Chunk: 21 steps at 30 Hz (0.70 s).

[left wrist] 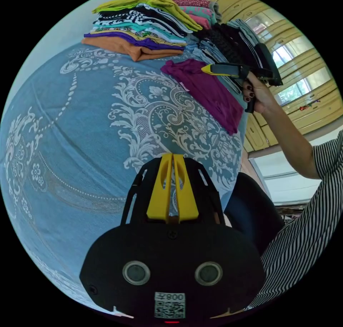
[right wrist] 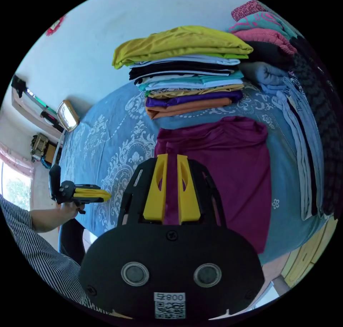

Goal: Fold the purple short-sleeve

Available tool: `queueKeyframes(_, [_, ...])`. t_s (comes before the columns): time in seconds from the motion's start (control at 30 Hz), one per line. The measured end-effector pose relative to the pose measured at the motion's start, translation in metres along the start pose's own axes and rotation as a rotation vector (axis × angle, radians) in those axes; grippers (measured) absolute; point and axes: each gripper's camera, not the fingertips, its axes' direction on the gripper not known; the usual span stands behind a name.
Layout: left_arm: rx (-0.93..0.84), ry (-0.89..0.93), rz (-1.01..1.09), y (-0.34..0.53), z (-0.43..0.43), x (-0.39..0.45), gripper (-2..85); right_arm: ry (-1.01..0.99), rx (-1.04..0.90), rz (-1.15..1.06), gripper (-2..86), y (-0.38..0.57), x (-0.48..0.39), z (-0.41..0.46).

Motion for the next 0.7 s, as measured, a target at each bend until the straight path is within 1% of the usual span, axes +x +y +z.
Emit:
queueKeyframes(0.13, [-0.042, 0.071, -0.047, 0.001, 0.011, 0.002, 0.5, 0.017, -0.034, 0.014, 7.5, -0.022, -0.022, 0.000])
queueKeyframes(0.37, [0.061, 0.182, -0.041, -0.004, 0.032, 0.013, 1.2, 0.092, -0.108, 0.057, 6.7, -0.035, -0.037, -0.007])
queueKeyframes(0.5, [0.104, 0.215, -0.028, -0.021, 0.051, 0.011, 2.0, 0.067, -0.091, 0.059, 3.5, -0.040, -0.035, -0.042])
queueKeyframes(0.7, [0.153, 0.303, -0.153, -0.040, 0.096, -0.017, 3.9, 0.010, -0.052, 0.087, 1.9, -0.044, -0.018, -0.100])
